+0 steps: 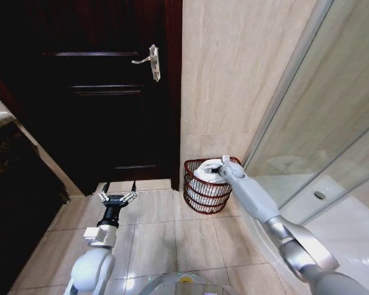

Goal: Discard the used towel into the hamper.

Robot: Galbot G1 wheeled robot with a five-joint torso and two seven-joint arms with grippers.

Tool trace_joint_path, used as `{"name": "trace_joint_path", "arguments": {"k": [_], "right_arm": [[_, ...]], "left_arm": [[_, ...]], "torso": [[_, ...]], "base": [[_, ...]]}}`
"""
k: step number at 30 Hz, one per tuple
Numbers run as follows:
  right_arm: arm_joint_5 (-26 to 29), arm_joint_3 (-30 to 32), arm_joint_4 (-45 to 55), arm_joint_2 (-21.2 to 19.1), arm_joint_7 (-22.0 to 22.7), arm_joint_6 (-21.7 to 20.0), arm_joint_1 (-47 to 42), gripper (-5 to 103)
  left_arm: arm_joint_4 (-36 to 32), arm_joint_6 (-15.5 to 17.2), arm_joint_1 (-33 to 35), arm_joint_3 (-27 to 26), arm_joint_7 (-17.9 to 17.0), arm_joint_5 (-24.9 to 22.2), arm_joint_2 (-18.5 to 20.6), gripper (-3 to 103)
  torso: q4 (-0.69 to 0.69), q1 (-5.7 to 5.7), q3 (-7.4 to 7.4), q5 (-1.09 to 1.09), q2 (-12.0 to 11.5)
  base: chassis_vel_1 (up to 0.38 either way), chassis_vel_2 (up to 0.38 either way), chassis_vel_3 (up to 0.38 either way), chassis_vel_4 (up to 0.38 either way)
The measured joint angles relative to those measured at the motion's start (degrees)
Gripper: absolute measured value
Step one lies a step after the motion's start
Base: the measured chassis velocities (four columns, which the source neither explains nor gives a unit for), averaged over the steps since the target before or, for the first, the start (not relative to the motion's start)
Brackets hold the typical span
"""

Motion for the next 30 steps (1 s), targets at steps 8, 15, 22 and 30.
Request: {"name": "trace_joint_path", "arguments": {"k": [8,15,22,30], "right_arm": [[-0.6,-0.8,-3.3,3.5,0.2,0.0,1.1,100],[-0.8,1.2,-5.6,5.2,0.7,0.0,1.1,100],[-1.5,2.4,-6.8,5.4,0.6,0.1,0.0,100],[-0.4,2.4,-5.3,4.4,2.0,0.1,0.0,100]], "left_arm": [[1.2,-1.1,0.0,-2.6,1.1,-2.6,0.4,100],[2.3,-1.5,-0.5,-3.2,1.8,-3.8,1.0,100],[3.5,-1.6,-2.0,-2.4,2.1,-4.0,1.6,100],[3.5,-1.3,-2.4,-1.2,2.1,-3.9,1.7,100]], "torso": [[0.01,0.0,0.0,0.0,0.0],[0.01,0.0,0.0,-0.01,0.0],[0.01,0.0,0.0,0.0,0.0],[0.0,0.0,0.0,0.01,0.0]], "base": [[0.0,0.0,0.0,0.0],[0.0,0.0,0.0,0.0],[0.0,0.0,0.0,0.0],[0.0,0.0,0.0,0.0]]}}
